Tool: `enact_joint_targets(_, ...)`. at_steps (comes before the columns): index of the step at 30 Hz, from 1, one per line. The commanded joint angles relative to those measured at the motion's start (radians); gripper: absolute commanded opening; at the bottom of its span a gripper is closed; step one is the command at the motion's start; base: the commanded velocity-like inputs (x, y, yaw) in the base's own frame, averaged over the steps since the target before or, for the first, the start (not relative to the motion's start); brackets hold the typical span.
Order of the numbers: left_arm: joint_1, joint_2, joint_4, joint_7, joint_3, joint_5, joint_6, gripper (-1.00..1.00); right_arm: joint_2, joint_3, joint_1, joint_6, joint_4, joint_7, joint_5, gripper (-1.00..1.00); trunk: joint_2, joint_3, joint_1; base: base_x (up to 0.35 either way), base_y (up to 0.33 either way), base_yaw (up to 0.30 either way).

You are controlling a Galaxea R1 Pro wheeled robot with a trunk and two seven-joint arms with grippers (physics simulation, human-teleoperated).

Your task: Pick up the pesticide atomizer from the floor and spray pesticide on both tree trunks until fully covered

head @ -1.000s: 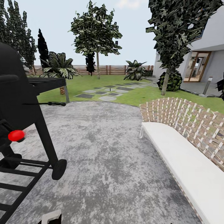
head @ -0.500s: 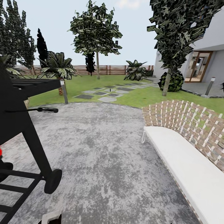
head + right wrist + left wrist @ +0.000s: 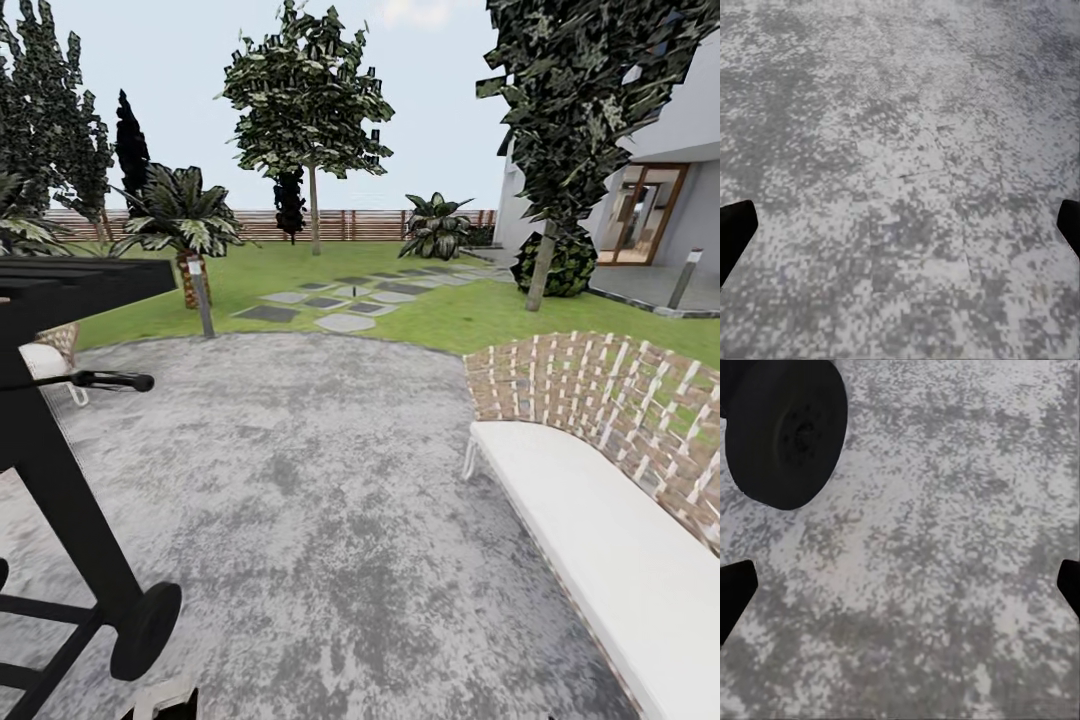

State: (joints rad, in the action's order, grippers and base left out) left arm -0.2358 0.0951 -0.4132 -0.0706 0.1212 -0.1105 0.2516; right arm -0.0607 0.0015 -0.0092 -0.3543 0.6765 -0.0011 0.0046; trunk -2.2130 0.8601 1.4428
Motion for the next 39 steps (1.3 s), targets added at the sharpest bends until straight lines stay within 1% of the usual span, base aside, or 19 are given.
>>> enact_joint_targets(1, 0.0, 0.0, 0.0, 0.0, 0.0, 0.0, 0.0, 1.0, 0.0, 0.0, 0.0, 0.0, 0.0, 0.0, 0.0, 1.0, 0.0, 0.0, 0.0, 0.34, -0.005, 0.0)
enact_joint_targets(12, 0.0, 0.0, -0.001, 0.0, 0.0, 0.0, 0.0, 1.0, 0.0, 0.0, 0.0, 0.0, 0.0, 0.0, 0.0, 1.0, 0.0, 0.0, 0.0, 0.34, -0.071, 0.0)
enact_joint_targets(31, 0.0, 0.0, -0.001, 0.0, 0.0, -0.002, 0.0, 1.0, 0.0, 0.0, 0.0, 0.0, -0.001, 0.0, 0.0, 1.0, 0.0, 0.0, 0.0, 0.316, -0.166, 0.0)
enact_joint_targets(39, 0.0, 0.0, -0.001, 0.0, 0.0, -0.007, 0.0, 1.0, 0.0, 0.0, 0.0, 0.0, -0.001, 0.0, 0.0, 1.0, 0.0, 0.0, 0.0, 0.337, -0.023, 0.024)
